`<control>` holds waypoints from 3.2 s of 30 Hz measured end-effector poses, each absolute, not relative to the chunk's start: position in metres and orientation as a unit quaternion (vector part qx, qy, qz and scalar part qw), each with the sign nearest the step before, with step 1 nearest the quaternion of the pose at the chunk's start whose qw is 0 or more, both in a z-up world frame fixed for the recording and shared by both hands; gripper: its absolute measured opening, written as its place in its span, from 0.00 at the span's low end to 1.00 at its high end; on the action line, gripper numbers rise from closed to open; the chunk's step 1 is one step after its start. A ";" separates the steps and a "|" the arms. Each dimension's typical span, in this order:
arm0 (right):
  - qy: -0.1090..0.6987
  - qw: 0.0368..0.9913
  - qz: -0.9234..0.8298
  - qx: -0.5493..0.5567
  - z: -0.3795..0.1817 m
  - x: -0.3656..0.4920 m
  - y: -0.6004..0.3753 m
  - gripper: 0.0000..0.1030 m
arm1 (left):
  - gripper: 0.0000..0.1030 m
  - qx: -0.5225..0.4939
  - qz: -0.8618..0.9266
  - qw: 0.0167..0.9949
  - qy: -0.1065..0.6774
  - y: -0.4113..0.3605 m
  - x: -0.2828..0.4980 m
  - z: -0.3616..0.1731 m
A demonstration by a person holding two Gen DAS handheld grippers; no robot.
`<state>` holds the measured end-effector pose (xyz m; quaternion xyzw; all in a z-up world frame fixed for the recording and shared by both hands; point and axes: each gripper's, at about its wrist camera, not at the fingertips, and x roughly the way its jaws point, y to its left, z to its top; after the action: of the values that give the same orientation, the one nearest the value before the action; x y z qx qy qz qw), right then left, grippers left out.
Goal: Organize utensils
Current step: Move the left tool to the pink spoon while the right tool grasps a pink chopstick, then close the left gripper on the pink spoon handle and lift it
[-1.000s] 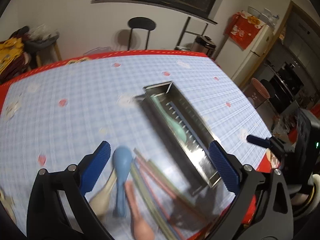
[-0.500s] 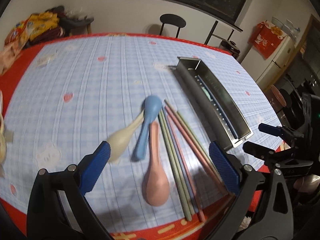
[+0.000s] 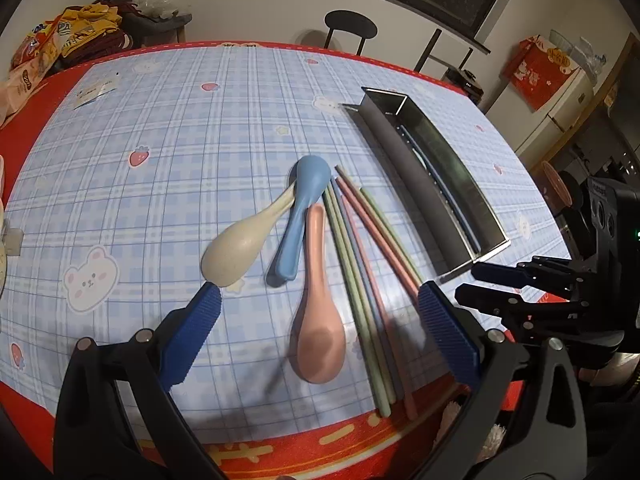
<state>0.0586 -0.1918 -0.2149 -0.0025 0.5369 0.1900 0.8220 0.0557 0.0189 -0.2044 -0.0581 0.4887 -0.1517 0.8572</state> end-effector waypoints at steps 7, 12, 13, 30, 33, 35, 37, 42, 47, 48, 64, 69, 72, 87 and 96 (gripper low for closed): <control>0.563 0.797 0.218 -0.004 -0.231 0.052 -0.175 0.10 | 0.94 -0.059 -0.140 0.846 0.510 0.025 0.056 -0.214; 0.573 0.792 0.208 -0.004 -0.241 0.053 -0.173 0.07 | 0.93 -0.060 -0.137 0.845 0.514 0.030 0.054 -0.216; 0.574 0.792 0.206 -0.005 -0.243 0.053 -0.174 0.07 | 0.93 -0.059 -0.137 0.844 0.515 0.031 0.054 -0.216; 0.564 0.805 0.182 -0.039 -0.253 0.072 -0.161 0.07 | 0.54 -0.078 -0.169 0.824 0.535 0.040 0.049 -0.224; 0.563 0.805 0.180 -0.047 -0.253 0.073 -0.157 0.07 | 0.53 -0.075 -0.175 0.822 0.537 0.036 0.049 -0.224; 0.561 0.806 0.181 -0.053 -0.253 0.074 -0.155 0.07 | 0.52 -0.074 -0.177 0.821 0.538 0.034 0.050 -0.225; 0.557 0.808 0.183 -0.058 -0.253 0.075 -0.153 0.08 | 0.51 -0.076 -0.179 0.819 0.539 0.033 0.051 -0.226; 0.563 0.803 0.186 -0.063 -0.254 0.073 -0.153 0.08 | 0.47 -0.081 -0.181 0.816 0.543 0.031 0.055 -0.229; 0.575 0.795 0.188 -0.042 -0.255 0.065 -0.160 0.07 | 0.42 -0.089 -0.179 0.810 0.551 0.030 0.058 -0.235; 0.577 0.794 0.189 -0.035 -0.255 0.063 -0.163 0.07 | 0.42 -0.088 -0.180 0.809 0.552 0.028 0.060 -0.236; 0.573 0.794 0.201 -0.021 -0.256 0.055 -0.172 0.07 | 0.44 0.128 -0.158 0.803 0.561 -0.039 0.068 -0.254; 0.573 0.794 0.202 -0.019 -0.256 0.055 -0.172 0.07 | 0.45 0.204 -0.147 0.797 0.549 -0.061 0.070 -0.262; 0.572 0.794 0.204 -0.017 -0.256 0.054 -0.173 0.07 | 0.36 0.201 -0.146 0.797 0.551 -0.059 0.071 -0.263; 0.576 0.791 0.208 -0.005 -0.256 0.055 -0.175 0.07 | 0.25 -0.088 -0.135 0.793 0.588 0.037 0.074 -0.254; 0.577 0.790 0.208 -0.005 -0.256 0.055 -0.176 0.07 | 0.28 -0.022 -0.142 0.791 0.594 0.014 0.078 -0.263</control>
<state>0.0551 -0.1757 -0.2561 -0.0053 0.5767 0.2082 0.7900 0.0782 0.0137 -0.2631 -0.0221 0.5942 -0.1415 0.7915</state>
